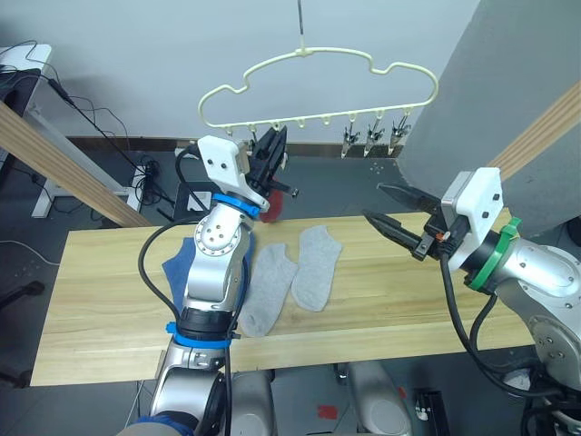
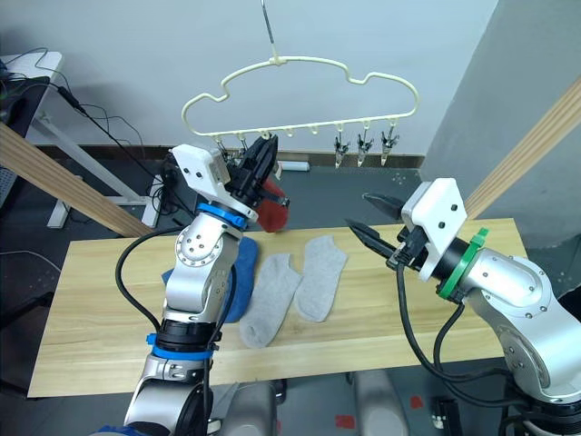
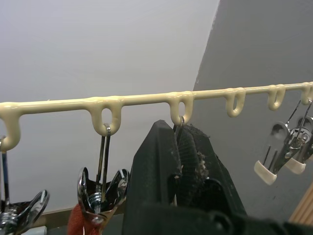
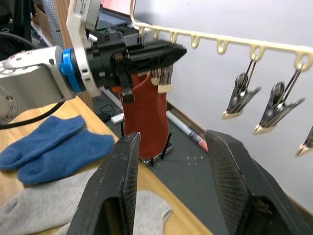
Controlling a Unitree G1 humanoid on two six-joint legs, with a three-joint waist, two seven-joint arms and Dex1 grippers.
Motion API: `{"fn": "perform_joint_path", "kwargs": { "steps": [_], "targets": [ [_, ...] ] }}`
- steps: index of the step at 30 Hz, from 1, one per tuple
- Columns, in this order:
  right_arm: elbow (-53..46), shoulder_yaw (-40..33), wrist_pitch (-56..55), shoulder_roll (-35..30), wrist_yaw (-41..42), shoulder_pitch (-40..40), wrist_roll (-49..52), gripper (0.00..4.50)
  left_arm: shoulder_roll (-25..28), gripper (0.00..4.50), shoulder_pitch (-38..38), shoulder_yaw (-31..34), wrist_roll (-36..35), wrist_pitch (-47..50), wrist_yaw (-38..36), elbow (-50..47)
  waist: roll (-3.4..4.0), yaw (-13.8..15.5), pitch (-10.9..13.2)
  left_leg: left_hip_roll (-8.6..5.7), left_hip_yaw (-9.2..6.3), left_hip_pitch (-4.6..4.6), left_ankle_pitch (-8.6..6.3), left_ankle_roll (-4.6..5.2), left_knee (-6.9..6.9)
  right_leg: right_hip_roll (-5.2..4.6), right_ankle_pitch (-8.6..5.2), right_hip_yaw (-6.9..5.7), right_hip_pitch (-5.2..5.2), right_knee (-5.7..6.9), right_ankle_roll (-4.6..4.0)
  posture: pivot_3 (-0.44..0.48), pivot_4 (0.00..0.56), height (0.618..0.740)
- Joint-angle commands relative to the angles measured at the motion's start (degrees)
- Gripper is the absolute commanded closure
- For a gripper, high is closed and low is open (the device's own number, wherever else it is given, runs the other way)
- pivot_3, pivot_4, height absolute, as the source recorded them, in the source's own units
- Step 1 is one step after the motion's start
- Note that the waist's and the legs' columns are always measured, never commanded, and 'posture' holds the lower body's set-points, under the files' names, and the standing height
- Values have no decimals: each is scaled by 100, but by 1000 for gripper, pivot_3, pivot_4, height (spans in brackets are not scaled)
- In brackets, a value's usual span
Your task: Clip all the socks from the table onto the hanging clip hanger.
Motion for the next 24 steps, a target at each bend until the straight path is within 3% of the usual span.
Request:
{"fn": "perform_joint_path", "kwargs": {
  "steps": [1, 3, 5, 6, 9, 11, 16, 21, 24],
  "targets": [
    [-114, 180, 1, 9, -170, 10, -80, 2313, 46, 4479, 21, 27, -9, -76, -20, -153, -1, 1, -1, 0, 0, 0, 0, 0, 0, 0, 0, -1, 0, 0, 0, -146, 351, 740],
    [-85, 356, 109, 7, -274, 32, -158, 2313, 71, 4479, 4, 45, -24, -74, -41, -126, -1, 1, -1, 0, 0, 0, 0, 0, 0, 0, 0, 0, 0, 0, 0, -147, 352, 740],
    [-28, 1216, 358, 136, -774, 380, -704, 1954, 129, 4500, -2, 47, -85, -8, -130, -174, -5, 0, -7, 0, 0, 0, 0, 0, 0, 0, 0, 0, 0, 0, 0, -147, 352, 740],
    [130, 1692, 507, 503, -1243, 558, -964, 1768, 157, 4500, -21, 41, -122, 38, -181, -203, -10, -2, -14, 2, -1, 1, 0, 0, -1, 0, 0, -2, 0, -1, 0, -144, 354, 740],
    [847, 2757, 452, 1403, -2243, 652, -1902, 807, 226, 4500, -88, 39, -229, 173, -307, -268, -16, -32, -20, 13, -5, 2, 1, -2, -5, 9, -1, -5, -4, 2, -1, -139, 358, 740],
    [1376, 3272, 215, 1668, -2405, 607, -2412, 129, 270, 4500, -100, 34, -299, 257, -391, -314, -17, -66, -19, 8, 6, -1, 4, -7, -1, 4, 0, 8, -14, 12, -1, -134, 361, 740],
    [2646, 3571, -447, 2459, -2817, 378, -3089, 57, 336, 4500, -107, 43, -334, 366, -475, -346, -17, -109, -20, 3, 3, 0, 5, -7, 2, -1, 4, 4, -11, 9, 6, -129, 361, 740],
    [3480, 3616, -959, 2759, -2826, 150, -3566, 57, 371, 4500, -102, 34, -377, 443, -531, -378, -17, -107, -20, 5, 1, -3, 4, -7, -3, 2, 3, 2, -11, 5, 5, -129, 361, 740],
    [4954, 3424, -1587, 3229, -2987, -317, -3701, 57, 403, 4500, -101, 16, -404, 510, -591, -401, -23, -121, -23, 8, 1, -2, 4, -7, -2, 3, 4, 2, -10, 3, 5, -119, 361, 740]
  ]
}}
